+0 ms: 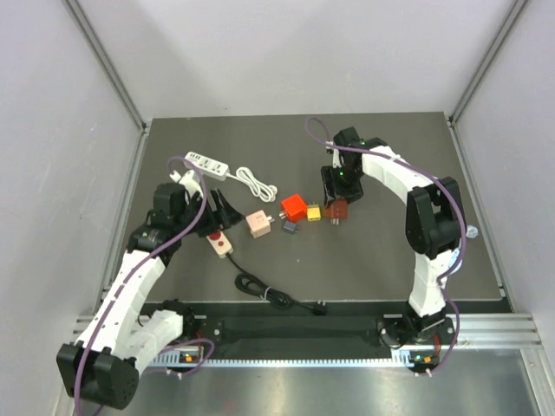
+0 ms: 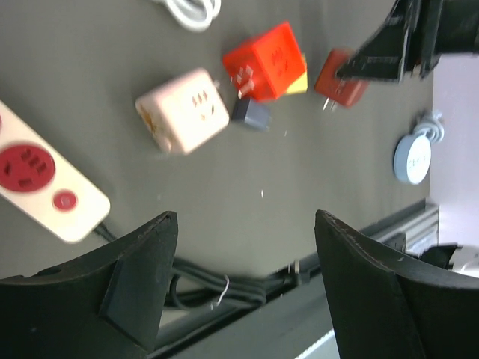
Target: Pull the plug off the socket
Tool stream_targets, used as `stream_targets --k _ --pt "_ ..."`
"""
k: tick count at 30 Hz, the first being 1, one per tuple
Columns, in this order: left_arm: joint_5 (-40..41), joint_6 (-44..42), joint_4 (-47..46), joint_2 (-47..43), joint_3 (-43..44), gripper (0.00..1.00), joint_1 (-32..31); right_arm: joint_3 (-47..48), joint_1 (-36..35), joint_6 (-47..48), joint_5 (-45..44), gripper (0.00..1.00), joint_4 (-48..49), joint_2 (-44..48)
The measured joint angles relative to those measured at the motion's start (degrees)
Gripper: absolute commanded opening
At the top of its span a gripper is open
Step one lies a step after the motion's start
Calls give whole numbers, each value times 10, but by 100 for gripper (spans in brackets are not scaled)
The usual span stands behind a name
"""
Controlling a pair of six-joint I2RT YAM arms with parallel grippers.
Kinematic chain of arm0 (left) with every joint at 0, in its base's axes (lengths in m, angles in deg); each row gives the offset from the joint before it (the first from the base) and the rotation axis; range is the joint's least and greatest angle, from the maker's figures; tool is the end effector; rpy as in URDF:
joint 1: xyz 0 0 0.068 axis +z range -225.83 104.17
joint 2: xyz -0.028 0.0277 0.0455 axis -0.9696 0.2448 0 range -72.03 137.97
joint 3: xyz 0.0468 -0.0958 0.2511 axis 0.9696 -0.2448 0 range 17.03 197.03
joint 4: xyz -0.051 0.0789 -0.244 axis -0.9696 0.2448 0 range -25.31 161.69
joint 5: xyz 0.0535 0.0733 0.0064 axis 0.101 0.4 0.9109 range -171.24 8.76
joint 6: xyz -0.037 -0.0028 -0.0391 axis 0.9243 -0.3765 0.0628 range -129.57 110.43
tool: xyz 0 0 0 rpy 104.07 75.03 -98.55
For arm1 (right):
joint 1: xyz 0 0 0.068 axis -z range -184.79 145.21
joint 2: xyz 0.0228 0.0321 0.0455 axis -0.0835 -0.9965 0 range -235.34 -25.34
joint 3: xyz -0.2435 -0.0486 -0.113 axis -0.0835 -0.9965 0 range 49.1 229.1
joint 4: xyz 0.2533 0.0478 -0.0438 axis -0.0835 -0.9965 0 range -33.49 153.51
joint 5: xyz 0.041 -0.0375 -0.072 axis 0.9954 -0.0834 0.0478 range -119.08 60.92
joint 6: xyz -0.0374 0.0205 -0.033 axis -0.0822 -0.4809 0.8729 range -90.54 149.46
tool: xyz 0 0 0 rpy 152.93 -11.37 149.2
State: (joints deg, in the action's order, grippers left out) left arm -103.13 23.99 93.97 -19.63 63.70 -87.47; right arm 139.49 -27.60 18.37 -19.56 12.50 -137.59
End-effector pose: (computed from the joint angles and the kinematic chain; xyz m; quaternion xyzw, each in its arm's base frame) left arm 0.1898 -0.0527 0.2965 -0.0795 0.8717 -0.3297 0.3538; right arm 0.3682 0.1612 0.2180 -0.1129 0.9790 0.1218 0.1182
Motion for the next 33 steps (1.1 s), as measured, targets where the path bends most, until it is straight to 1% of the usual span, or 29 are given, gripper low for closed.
stream_targets --k 1,2,4,5,6,7,12,13,15,16,18,19,20,24,27,30,33 --pt "-5 0 4 -11 -14 78 0 3 0 0 -2 35 -4 -4" --pt "-10 0 9 -22 -26 78 0 7 0 0 -5 40 -10 -7" --pt "-16 0 18 -36 -39 78 0 11 0 0 -10 43 -13 -10" --pt "-18 0 22 -40 -42 78 0 12 0 0 -12 48 -15 -11" --pt "-21 -1 23 -42 -43 78 -1 12 0 0 -14 51 -14 -11" --pt "-25 -2 22 -42 -43 78 -1 12 0 -1 -14 57 -14 -11" --pt "-31 -10 24 -30 -38 77 -1 12 0 -5 -15 70 -13 -14" --pt "-32 -12 25 -26 -35 77 -1 12 0 -6 -15 75 -13 -15" --pt "-32 -17 25 -22 -30 77 -1 12 0 -7 -15 81 -12 -15" --pt "-32 -19 25 -21 -28 77 -1 12 0 -7 -15 86 -11 -15" --pt "-32 -23 25 -21 -24 77 -2 12 0 -7 -15 91 -8 -15" --pt "-32 -24 25 -20 -22 77 -2 12 0 -7 -15 97 -7 -15" --pt "-32 -26 25 -19 -20 78 -2 12 0 -9 -15 100 -6 -15" --pt "-32 -36 30 -12 -15 79 -2 10 0 -16 -16 100 15 -11" --pt "-31 -40 34 2 -10 82 -5 -7 0 -25 -17 100 38 22" --pt "-30 -46 37 16 -7 84 -15 -36 -3 -39 -21 100 74 88" --pt "-30 -46 36 24 -5 90 -26 -84 -9 -57 -26 100 129 181"
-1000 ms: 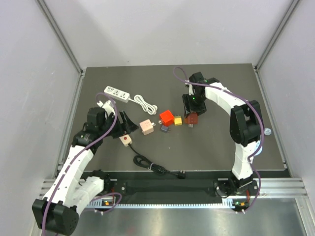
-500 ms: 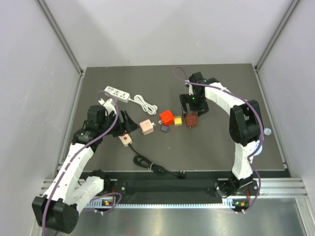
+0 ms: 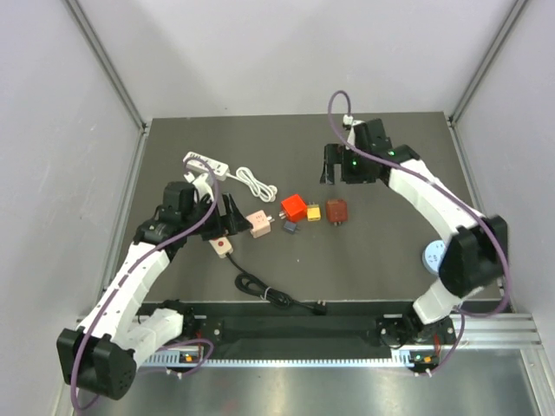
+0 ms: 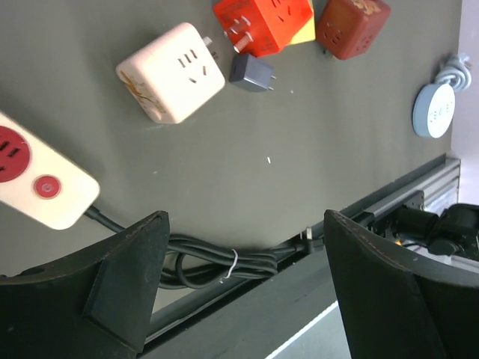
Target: Pull the plug off the socket
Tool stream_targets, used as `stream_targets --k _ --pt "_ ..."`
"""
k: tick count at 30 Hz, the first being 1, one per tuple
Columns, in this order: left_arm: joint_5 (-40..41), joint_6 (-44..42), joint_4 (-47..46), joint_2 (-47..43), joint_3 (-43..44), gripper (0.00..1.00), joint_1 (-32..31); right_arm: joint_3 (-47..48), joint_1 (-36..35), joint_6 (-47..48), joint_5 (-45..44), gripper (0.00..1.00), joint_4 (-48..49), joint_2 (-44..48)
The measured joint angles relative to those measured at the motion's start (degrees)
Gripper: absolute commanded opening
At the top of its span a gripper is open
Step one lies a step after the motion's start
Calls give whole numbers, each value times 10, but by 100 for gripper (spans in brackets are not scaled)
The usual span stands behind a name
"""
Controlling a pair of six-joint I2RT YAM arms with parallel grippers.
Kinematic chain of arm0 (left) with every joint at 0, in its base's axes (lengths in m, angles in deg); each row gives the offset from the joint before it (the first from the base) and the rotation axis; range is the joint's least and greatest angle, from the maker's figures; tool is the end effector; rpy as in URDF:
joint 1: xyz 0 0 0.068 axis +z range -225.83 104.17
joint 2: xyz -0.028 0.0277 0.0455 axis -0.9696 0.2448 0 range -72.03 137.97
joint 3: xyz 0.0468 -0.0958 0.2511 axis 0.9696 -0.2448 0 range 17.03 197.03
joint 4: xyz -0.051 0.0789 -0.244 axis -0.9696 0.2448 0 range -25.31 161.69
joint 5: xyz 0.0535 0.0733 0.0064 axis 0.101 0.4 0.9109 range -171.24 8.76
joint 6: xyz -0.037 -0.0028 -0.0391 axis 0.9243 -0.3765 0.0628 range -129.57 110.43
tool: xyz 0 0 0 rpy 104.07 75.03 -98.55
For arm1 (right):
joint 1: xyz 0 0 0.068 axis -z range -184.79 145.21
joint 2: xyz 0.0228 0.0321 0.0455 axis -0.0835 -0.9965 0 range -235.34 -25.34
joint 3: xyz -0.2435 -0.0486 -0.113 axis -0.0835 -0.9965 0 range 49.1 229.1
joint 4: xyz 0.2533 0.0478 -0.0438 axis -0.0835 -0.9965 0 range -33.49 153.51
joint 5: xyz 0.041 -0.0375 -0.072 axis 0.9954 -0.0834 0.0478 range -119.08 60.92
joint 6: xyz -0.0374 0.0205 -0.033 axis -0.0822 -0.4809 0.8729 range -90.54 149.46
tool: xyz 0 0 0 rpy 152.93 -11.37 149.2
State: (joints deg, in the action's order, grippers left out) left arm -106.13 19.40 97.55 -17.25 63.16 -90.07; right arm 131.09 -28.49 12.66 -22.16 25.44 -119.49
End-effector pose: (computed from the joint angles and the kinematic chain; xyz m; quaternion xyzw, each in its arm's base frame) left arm 0.1889 -0.0635 0.2812 -0.0264 0.8944 -0.3304 0.3005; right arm 0.3291 0.1491 0.2998 -0.0769 0.9357 0.1708 0.2990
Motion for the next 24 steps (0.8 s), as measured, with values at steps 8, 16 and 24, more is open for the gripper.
stream_targets --k 8,16,24 --pt "0 41 -96 -51 -60 96 -41 -284 -65 -65 -33 100 210 306" --pt "-29 109 -261 -208 -231 98 -41 -613 -230 -229 -189 100 356 577" --pt "-84 205 -411 -282 -351 98 -41 -790 -254 -376 -252 100 370 785"
